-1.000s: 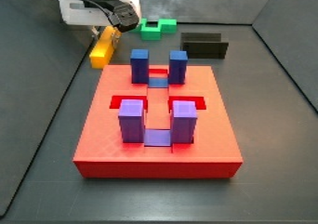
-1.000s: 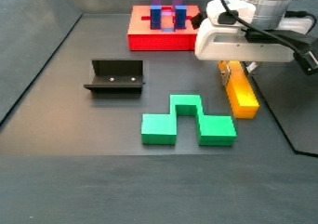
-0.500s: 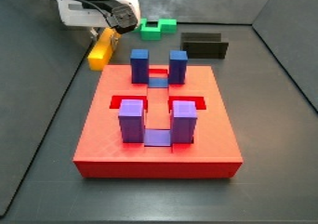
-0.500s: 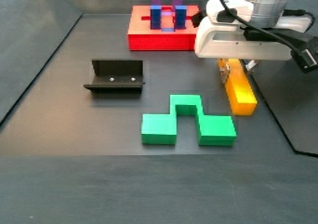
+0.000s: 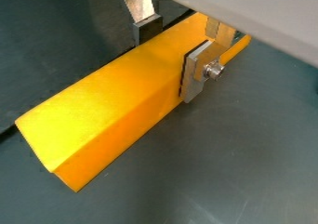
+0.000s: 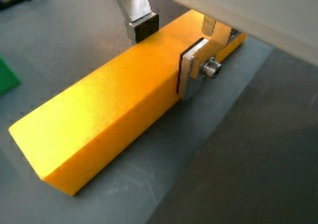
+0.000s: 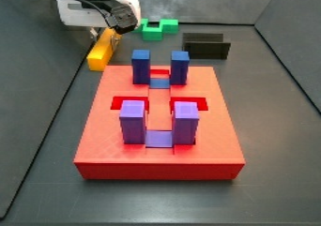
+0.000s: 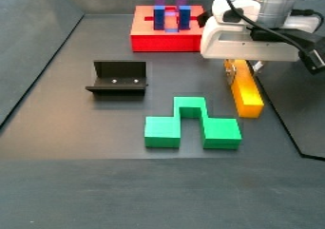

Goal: Pick up the yellow object. Move up. Move to above the board. Insert the yellow object.
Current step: Move up, then move to above the board.

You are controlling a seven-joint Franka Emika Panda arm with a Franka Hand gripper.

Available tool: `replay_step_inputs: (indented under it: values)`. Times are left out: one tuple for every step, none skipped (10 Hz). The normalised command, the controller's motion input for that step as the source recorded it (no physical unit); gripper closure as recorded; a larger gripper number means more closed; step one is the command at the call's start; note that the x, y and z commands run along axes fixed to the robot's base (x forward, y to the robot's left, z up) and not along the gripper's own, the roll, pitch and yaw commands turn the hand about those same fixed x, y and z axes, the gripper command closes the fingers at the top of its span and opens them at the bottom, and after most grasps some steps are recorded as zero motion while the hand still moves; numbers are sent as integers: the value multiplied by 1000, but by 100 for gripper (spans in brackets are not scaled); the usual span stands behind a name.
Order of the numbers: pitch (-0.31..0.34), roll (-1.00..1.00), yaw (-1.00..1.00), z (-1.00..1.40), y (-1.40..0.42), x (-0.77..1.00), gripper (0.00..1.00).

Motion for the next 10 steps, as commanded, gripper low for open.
replay_step_inputs:
  values:
    - [18,10,41,761,78,-44,100]
    - [25,13,32,635,67,-61,100]
    - [2,32,7,277,40,-26,100]
    - [0,0,0,1400,0,0,100]
    - [30,-3,-2,1400,-5,-19,100]
    - [55,5,-3,1400,-5,-51,100]
    - [31,31,-1,1400,3,-45,100]
    - [35,18,2,1400,1,-4,100]
    - [64,1,-1,1400,2,5,100]
    - [72,3,0,1400,-3,-12,100]
